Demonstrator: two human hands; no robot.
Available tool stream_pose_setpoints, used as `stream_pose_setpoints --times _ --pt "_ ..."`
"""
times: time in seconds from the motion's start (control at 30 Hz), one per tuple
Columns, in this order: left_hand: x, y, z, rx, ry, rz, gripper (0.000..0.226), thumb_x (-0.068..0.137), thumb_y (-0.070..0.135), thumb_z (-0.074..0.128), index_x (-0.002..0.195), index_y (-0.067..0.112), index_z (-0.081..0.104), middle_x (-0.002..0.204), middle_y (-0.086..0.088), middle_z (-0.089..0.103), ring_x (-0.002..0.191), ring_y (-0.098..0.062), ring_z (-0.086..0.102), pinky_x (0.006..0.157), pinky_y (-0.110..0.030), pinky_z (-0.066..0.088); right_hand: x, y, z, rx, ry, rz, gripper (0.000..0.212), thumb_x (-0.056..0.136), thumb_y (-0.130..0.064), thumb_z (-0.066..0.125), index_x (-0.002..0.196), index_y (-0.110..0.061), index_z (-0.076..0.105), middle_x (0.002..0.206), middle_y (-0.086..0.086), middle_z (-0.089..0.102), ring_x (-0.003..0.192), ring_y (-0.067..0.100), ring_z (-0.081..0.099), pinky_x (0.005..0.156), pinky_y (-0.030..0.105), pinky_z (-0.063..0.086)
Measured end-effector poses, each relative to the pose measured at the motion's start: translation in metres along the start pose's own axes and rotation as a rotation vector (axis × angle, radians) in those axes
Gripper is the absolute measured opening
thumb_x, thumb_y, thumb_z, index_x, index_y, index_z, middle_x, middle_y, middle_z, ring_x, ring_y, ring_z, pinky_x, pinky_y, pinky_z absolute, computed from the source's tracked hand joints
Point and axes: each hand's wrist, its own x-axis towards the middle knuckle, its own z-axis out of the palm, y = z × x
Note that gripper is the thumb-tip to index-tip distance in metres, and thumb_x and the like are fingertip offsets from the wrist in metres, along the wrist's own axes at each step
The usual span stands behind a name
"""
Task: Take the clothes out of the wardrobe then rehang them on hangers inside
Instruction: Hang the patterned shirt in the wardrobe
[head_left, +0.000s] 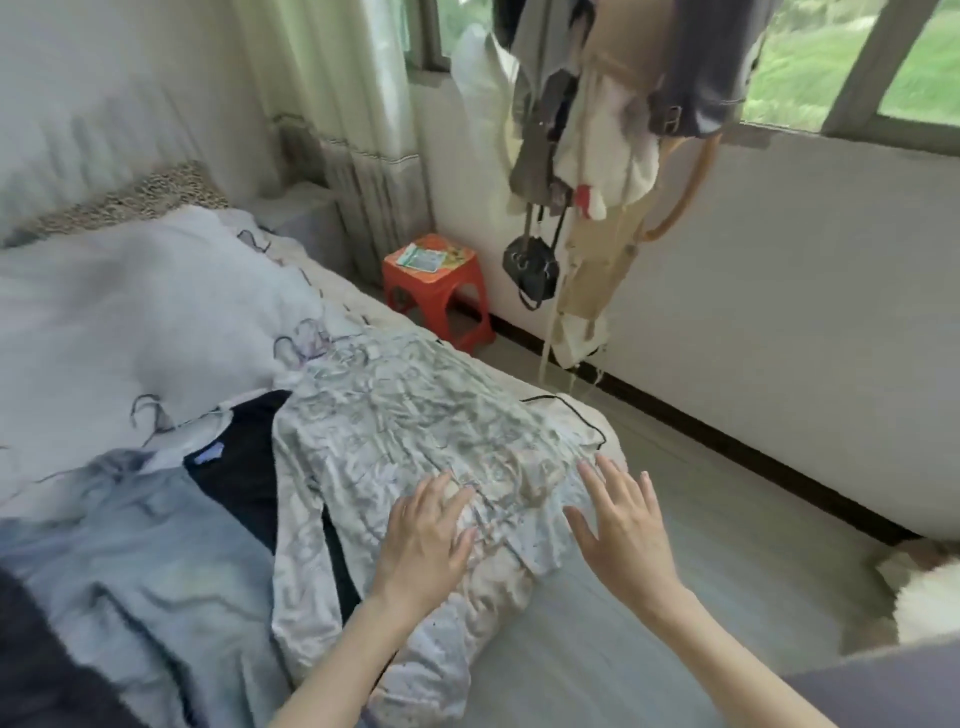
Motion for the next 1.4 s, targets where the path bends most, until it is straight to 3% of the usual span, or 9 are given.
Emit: stream_pose_setpoints --times 0.3,0.4,0.57,0.8,0.97,1.07,1.23,1.33,1.4 --pt "-0.018 -0.084 0.002 0.006 0.048 -0.312 0.044 0.085 0.036 0.037 0.12 0.019 0.057 0.127 -0.009 0.054 0.12 -0.023 0.042 0.095 -0.043 0.042 0.093 -0.061 0.069 0.037 -0.212 -0.279 0.053 0.089 -0.045 0.038 0.125 -0.011 0.056 0.125 0.013 0.059 0.116 0.032 0.056 0.098 0.053 0.041" --pt "0.001 -0.101 0.01 0.019 -0.004 -0.35 0.041 0.086 0.034 0.039 0.119 0.017 0.056 0.124 -0.011 0.056 0.116 -0.028 0.053 0.094 -0.043 0.045 0.133 -0.062 0.084 0.051 -0.223 -0.32 0.051 0.092 -0.04 0.052 0.134 -0.011 0.048 0.137 0.014 0.049 0.128 0.032 0.045 0.107 0.051 0.03" --pt "0.055 -0.135 0.036 0.061 -0.1 -0.383 0.042 0.084 0.036 0.035 0.113 0.02 0.061 0.118 -0.007 0.062 0.108 -0.024 0.061 0.091 -0.04 0.047 0.203 -0.07 0.121 0.038 -0.27 -0.423 0.052 0.094 -0.039 0.047 0.139 -0.015 0.04 0.146 0.012 0.037 0.137 0.028 0.032 0.114 0.049 0.017" --pt "0.1 -0.207 0.08 0.019 -0.11 -0.423 0.04 0.084 0.03 0.034 0.111 0.015 0.061 0.115 -0.011 0.062 0.107 -0.028 0.061 0.09 -0.045 0.048 0.264 -0.093 0.193 -0.045 -0.332 -0.453 0.052 0.081 -0.033 0.069 0.127 -0.011 0.054 0.13 0.016 0.055 0.118 0.034 0.054 0.102 0.051 0.032" --pt "0.12 -0.277 0.11 0.023 -0.064 -0.439 0.033 0.085 0.025 0.037 0.107 0.013 0.06 0.114 -0.01 0.059 0.112 -0.023 0.051 0.088 -0.039 0.049 0.303 -0.101 0.248 -0.078 -0.459 -0.345 0.056 0.095 -0.038 0.045 0.145 -0.018 0.029 0.15 0.009 0.03 0.14 0.026 0.025 0.115 0.046 0.011" --pt "0.141 -0.327 0.132 0.028 -0.126 -0.477 0.039 0.087 0.028 0.032 0.108 0.011 0.06 0.113 -0.01 0.058 0.109 -0.026 0.056 0.088 -0.04 0.049 0.336 -0.109 0.282 -0.132 -0.519 -0.329 0.056 0.097 -0.041 0.035 0.148 -0.02 0.019 0.155 0.007 0.017 0.143 0.023 0.015 0.115 0.04 0.0" --pt "0.191 -0.407 0.169 0.094 -0.285 -0.47 0.045 0.086 0.031 0.031 0.113 0.01 0.06 0.119 -0.019 0.058 0.11 -0.036 0.058 0.086 -0.048 0.049 0.394 -0.133 0.34 -0.147 -0.557 -0.291 0.056 0.098 -0.041 0.031 0.148 -0.022 0.014 0.157 0.007 0.009 0.144 0.023 0.008 0.117 0.044 0.007" --pt "0.224 -0.446 0.184 0.122 -0.221 -0.463 0.047 0.09 0.031 0.034 0.13 0.01 0.048 0.132 -0.018 0.048 0.124 -0.035 0.046 0.096 -0.048 0.041 0.421 -0.148 0.375 -0.18 -0.59 -0.286 0.056 0.099 -0.043 0.026 0.148 -0.024 0.006 0.157 0.005 -0.002 0.145 0.022 -0.001 0.116 0.043 0.0" --pt "0.245 -0.464 0.189 0.138 -0.145 -0.492 0.043 0.092 0.031 0.035 0.127 0.008 0.047 0.128 -0.018 0.049 0.12 -0.035 0.047 0.097 -0.046 0.041 0.427 -0.152 0.392 -0.194 -0.587 -0.277 0.055 0.099 -0.043 0.024 0.148 -0.025 0.006 0.157 0.005 -0.001 0.144 0.023 -0.002 0.117 0.046 0.001"
